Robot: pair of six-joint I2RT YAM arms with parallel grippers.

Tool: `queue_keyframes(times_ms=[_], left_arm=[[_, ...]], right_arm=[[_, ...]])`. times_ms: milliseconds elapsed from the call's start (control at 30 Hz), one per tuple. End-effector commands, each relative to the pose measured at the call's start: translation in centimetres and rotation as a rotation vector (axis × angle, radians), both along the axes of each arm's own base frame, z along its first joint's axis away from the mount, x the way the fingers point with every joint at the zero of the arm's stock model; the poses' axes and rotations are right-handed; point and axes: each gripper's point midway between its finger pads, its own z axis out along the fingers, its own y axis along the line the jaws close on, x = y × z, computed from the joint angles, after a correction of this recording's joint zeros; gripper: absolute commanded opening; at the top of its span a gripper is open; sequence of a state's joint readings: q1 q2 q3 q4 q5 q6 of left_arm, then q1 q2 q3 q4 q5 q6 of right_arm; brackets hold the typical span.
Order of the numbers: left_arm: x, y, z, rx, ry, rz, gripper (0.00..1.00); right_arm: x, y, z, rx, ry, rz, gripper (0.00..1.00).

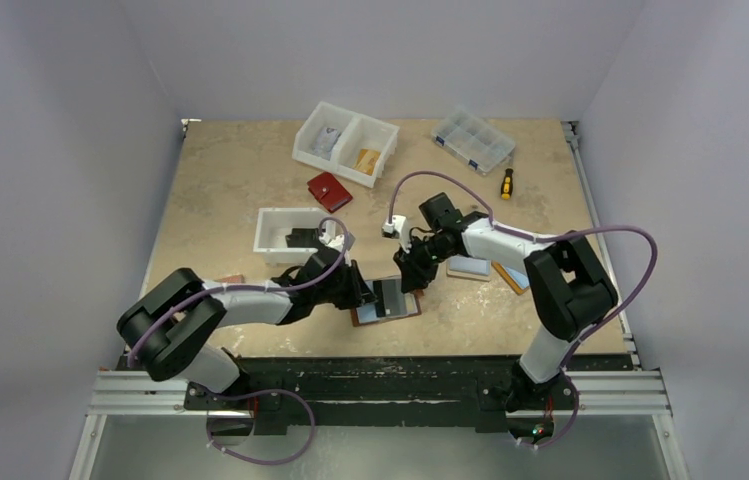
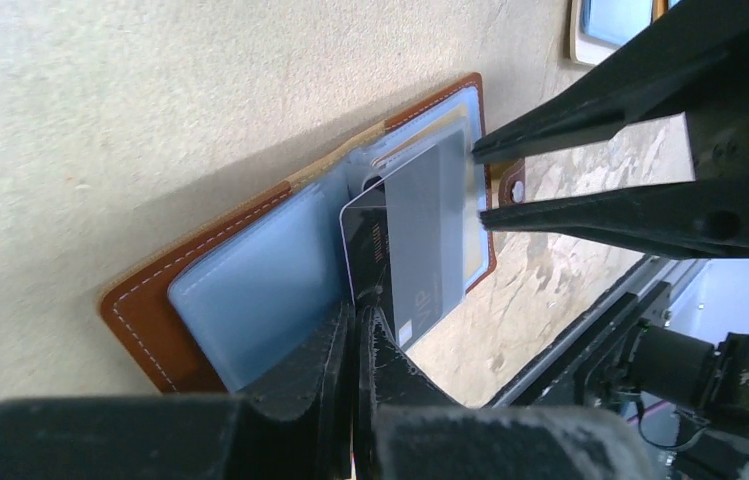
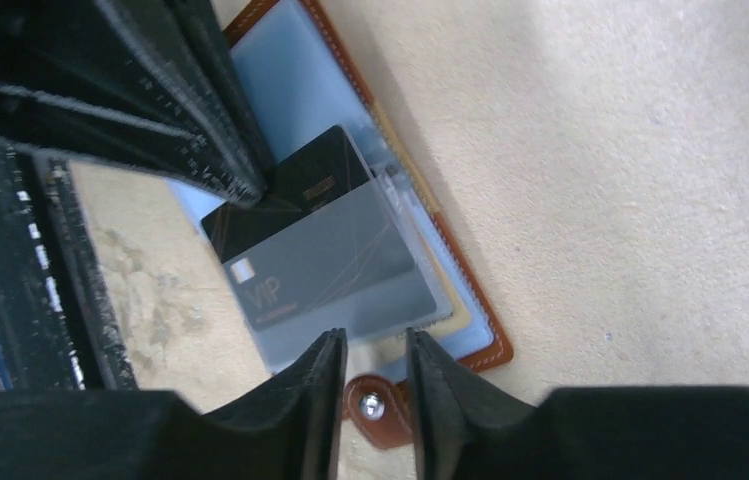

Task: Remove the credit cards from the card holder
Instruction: Remove the credit card from the card holder.

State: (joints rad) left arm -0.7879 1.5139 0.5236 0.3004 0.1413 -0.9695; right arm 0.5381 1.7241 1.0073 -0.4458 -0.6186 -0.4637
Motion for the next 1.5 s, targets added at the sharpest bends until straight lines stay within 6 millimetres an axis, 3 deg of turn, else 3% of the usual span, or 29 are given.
queue_keyframes(times_ms=[0, 333, 433, 567, 633, 800, 1000, 1467], left_arm=[[0.3, 1.8, 0.5, 0.075, -0.131, -0.021, 0.00], [-0.3, 2.4, 1.5, 0.087, -0.182, -0.067, 0.00], [-0.7, 2.0, 2.0, 0.056, -0.171, -0.095, 0.00], [-1.1, 1.0, 2.5, -0.019, -0.127, -0.114, 0.00], [-1.2, 0.5, 2.9, -0.072, -0.103, -0.115, 0.00], [-1.3, -0.6, 3.1, -0.142, -0.042, -0.121, 0.00], [-1.4, -1.0, 2.9, -0.164, -0.008, -0.109, 0.00], [-1.7, 0.8, 1.9, -0.145, 0.047, -0.048, 0.00]], right_arm=[[-1.1, 1.0, 4.0, 0.149, -0.018, 0.070, 0.40], [-1.9, 0.7, 5.4, 0.207, -0.008, 0.108, 0.53], [-2.6, 0.6, 5.4, 0.223, -0.014, 0.164, 0.59], [-3.3, 0.9, 5.4, 0.252, -0.001, 0.190, 0.59], [-3.1, 1.0, 5.1, 0.241, 0.000, 0.180, 0.53], [-1.7, 1.2, 3.5, 0.157, -0.005, 0.095, 0.22], [-1.0, 1.3, 1.5, 0.061, -0.018, 0.048, 0.01], [1.0, -0.8, -1.9, -0.132, -0.064, -0.061, 0.00]])
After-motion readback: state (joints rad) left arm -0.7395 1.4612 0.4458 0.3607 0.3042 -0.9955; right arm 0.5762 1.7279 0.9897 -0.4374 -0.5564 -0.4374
